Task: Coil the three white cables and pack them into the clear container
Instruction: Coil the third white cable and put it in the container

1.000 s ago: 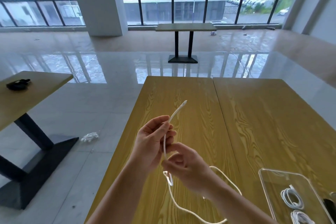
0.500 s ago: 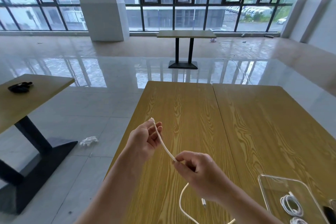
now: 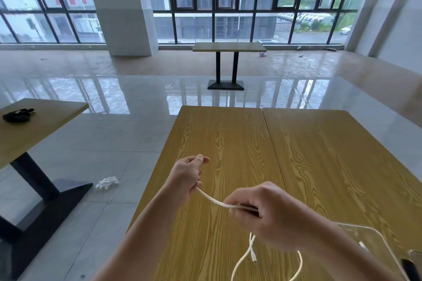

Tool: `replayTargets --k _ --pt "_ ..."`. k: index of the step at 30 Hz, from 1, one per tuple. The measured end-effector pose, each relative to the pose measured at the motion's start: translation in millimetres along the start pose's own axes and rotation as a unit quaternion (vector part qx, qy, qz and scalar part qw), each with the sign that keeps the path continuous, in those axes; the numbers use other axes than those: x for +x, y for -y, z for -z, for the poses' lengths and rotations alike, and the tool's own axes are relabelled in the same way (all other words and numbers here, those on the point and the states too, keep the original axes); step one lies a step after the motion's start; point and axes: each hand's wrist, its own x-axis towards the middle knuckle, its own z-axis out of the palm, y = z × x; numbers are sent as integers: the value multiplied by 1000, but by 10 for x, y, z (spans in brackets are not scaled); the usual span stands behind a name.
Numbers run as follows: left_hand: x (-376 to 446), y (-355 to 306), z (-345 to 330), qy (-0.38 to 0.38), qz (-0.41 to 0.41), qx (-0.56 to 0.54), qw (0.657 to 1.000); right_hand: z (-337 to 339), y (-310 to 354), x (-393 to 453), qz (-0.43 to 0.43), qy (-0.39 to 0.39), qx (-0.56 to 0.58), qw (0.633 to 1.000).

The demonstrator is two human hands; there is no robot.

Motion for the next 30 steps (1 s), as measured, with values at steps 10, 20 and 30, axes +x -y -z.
replayTargets --k 10,20,30 --pt "-357 -113 -250 235 32 28 971 225 -233 334 -86 -182 -35 979" --pt "-452 -87 -180 306 -21 96 947 208 -327 381 -74 -190 -6 979" --pt "-407 -13 -52 238 3 -4 971 629 -519 276 -135 -90 -30 986"
